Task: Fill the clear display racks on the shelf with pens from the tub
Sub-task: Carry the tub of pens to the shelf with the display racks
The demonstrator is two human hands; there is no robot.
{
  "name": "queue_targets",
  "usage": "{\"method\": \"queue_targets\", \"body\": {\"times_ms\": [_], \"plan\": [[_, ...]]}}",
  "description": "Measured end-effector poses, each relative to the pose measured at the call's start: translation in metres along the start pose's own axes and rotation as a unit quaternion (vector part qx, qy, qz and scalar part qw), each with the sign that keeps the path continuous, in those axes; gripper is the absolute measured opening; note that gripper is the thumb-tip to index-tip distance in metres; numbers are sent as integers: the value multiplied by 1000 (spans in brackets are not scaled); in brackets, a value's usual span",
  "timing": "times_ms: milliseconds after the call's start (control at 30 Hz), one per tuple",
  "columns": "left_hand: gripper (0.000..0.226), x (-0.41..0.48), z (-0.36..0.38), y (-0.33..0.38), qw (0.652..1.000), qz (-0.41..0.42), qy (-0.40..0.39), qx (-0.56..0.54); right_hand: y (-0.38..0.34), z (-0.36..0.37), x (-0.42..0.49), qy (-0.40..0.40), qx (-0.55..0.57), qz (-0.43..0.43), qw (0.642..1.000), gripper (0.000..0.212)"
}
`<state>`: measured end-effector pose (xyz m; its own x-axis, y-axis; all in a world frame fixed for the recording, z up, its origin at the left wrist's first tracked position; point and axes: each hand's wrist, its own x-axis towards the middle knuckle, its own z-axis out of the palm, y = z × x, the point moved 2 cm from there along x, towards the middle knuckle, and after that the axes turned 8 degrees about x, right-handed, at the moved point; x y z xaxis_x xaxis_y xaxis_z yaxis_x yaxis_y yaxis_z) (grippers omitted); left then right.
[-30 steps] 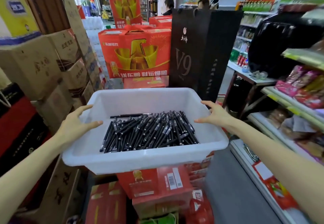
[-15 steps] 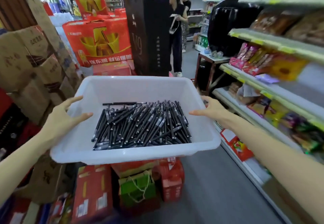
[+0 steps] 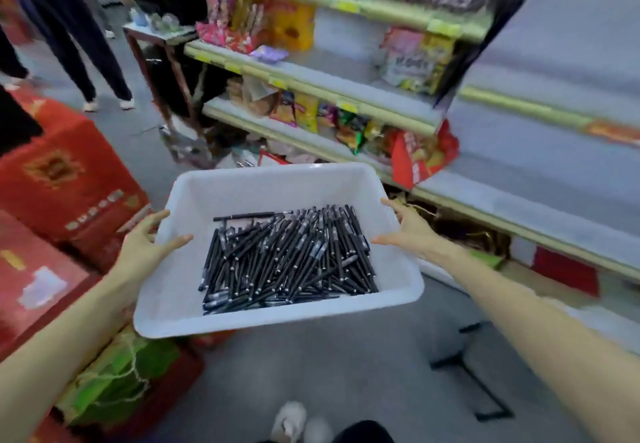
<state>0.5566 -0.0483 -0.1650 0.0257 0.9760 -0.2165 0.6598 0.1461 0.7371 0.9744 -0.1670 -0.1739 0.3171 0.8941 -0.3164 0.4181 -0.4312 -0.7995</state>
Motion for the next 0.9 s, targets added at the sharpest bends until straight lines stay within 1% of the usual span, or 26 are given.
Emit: {"method": "queue_targets", "body": {"times_ms": [133, 233, 367, 500, 600, 667, 800, 900], "plan": [[64, 28, 73, 44, 996, 23, -89, 2, 67, -38, -44, 77, 1, 73, 994, 98], [63, 42, 124, 69, 982, 61, -169, 50, 107, -56, -81, 143, 2, 119, 983, 98], [71, 47, 190, 100, 945, 138, -269, 127, 154, -70, -129, 220, 12, 193, 956, 98], [74, 26, 253, 138, 899, 207, -347, 170, 202, -86, -172, 263, 16, 255, 930, 100], [77, 10, 301, 164, 866, 243, -399, 177, 235, -105, -200, 289, 16, 281, 915, 100], [80, -1, 334, 182, 851, 259, -418, 183, 259, -118, -216, 297, 21, 296, 908, 99], [85, -24, 404, 219, 832, 281, -435, 199, 315, -162, -233, 290, 17, 310, 905, 97], [84, -42, 462, 254, 826, 281, -443, 205, 361, -214, -233, 267, 7, 319, 909, 95]]}}
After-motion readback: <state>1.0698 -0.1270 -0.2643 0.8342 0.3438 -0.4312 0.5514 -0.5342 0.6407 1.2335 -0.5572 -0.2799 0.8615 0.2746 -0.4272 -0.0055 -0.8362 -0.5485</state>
